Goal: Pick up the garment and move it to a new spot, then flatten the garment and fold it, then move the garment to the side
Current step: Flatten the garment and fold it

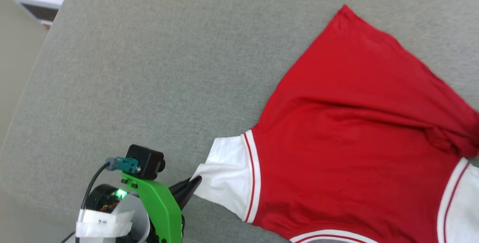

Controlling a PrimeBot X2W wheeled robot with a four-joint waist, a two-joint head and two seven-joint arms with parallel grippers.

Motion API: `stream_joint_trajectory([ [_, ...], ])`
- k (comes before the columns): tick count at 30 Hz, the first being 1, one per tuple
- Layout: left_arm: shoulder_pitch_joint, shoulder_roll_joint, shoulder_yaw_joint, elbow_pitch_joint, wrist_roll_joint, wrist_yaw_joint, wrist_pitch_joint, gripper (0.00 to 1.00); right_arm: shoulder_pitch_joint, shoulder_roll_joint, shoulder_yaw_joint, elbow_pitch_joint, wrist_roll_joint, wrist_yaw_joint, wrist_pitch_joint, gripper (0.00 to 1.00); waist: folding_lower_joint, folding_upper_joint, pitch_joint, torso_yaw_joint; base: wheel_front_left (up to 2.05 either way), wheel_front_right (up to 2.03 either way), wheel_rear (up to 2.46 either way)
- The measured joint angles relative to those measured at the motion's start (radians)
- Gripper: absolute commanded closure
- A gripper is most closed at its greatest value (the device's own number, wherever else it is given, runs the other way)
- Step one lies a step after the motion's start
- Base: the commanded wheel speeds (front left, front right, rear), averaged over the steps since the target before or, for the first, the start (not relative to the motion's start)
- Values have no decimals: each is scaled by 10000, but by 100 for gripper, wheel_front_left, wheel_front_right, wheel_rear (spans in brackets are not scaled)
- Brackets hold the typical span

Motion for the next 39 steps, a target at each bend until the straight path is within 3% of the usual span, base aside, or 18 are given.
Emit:
stream_joint_trajectory([
  [16,514,-121,-61,280,-128,196,-268,100,3687,869,-702,-2048,364,0,-86,100,0,0,-1499,-981,0,0,0],
  [26,658,-148,-178,372,-186,222,-349,100,4424,871,-430,-2263,261,0,-163,100,0,-1,-1711,-1234,0,0,0],
  [27,657,-150,-182,374,-186,222,-349,100,4425,867,-397,-2261,270,0,-163,76,-1,0,-1707,-1236,0,0,0],
  [28,656,-150,-188,374,-188,222,-349,100,4428,840,-286,-2284,311,0,-163,31,0,0,-1701,-1238,0,0,0],
  [29,654,-150,-188,376,-188,221,-349,100,4430,815,-180,-2324,359,0,-125,0,0,0,-1699,-1238,0,0,0],
  [39,629,-125,-186,100,-138,203,-451,100,3938,-203,667,-4103,966,-2,598,0,0,0,-1593,-1054,0,0,0],
])
